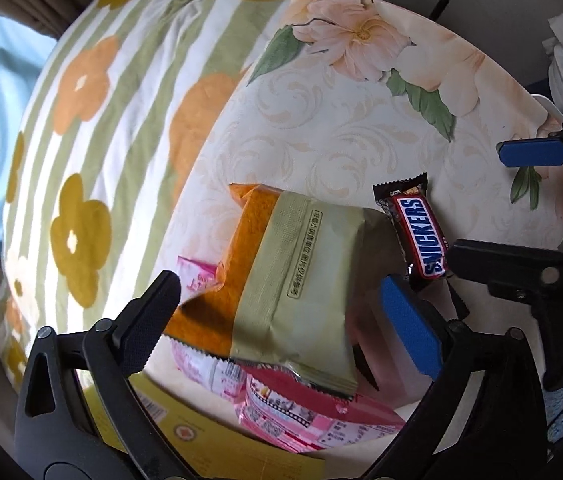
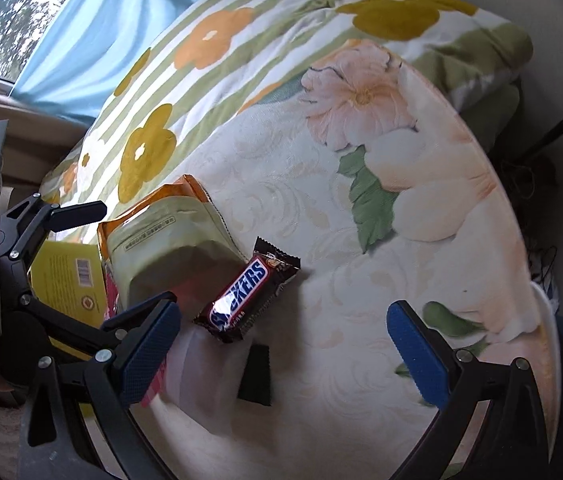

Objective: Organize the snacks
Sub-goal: 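Grasp the orange-green bag with the left tool while the right tool grasps the Snickers bar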

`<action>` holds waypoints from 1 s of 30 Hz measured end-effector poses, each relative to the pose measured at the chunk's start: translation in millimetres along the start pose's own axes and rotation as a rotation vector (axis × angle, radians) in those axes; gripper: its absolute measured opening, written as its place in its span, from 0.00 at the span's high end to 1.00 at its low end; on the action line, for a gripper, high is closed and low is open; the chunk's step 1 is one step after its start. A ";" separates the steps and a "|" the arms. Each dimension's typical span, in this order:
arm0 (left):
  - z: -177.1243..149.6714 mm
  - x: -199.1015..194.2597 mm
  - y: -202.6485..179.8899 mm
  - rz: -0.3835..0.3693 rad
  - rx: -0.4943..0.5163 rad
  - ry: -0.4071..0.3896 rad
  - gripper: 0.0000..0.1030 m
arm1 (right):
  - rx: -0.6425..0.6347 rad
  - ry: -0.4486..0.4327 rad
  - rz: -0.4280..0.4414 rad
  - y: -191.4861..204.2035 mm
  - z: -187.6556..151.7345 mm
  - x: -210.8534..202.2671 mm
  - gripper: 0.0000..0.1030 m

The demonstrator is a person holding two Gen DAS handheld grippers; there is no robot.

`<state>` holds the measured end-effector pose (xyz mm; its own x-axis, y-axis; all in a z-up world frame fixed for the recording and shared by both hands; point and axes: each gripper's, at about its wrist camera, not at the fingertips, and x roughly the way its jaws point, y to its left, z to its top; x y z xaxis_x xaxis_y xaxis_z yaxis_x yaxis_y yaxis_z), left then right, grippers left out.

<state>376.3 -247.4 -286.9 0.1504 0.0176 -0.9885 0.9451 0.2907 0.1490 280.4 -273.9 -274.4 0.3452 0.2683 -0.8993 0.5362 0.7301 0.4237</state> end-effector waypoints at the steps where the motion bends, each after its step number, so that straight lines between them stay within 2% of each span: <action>1: 0.2 1.8 0.9 -0.007 0.004 0.003 0.11 | 0.012 0.000 -0.001 -0.1 0.8 3.2 0.03; 2: 0.0 4.3 2.4 -0.015 0.009 0.007 0.12 | 0.025 0.001 -0.002 0.0 1.4 5.5 0.07; 5: -1.3 9.5 5.2 -0.036 0.022 0.006 0.15 | 0.051 -0.006 -0.015 0.8 3.1 9.4 0.10; 12: -2.7 16.4 12.5 -0.102 0.019 -0.016 0.30 | 0.063 -0.010 -0.054 8.9 4.3 16.8 0.17; 14: -3.8 15.9 13.0 -0.109 0.019 -0.027 0.32 | 0.064 -0.009 -0.058 11.3 3.9 18.5 0.23; 22: -10.0 13.6 12.8 -0.120 0.007 -0.054 0.34 | 0.066 0.011 -0.069 16.7 4.4 26.1 0.43; 30: -11.9 10.9 11.9 -0.117 0.003 -0.065 0.34 | 0.077 0.032 -0.047 21.0 5.7 33.5 0.50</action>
<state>385.7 -232.3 -296.2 0.0578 -0.0780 -0.9953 0.9581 0.2844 0.0334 307.6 -253.2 -295.0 0.2941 0.2562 -0.9208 0.6095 0.6918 0.3871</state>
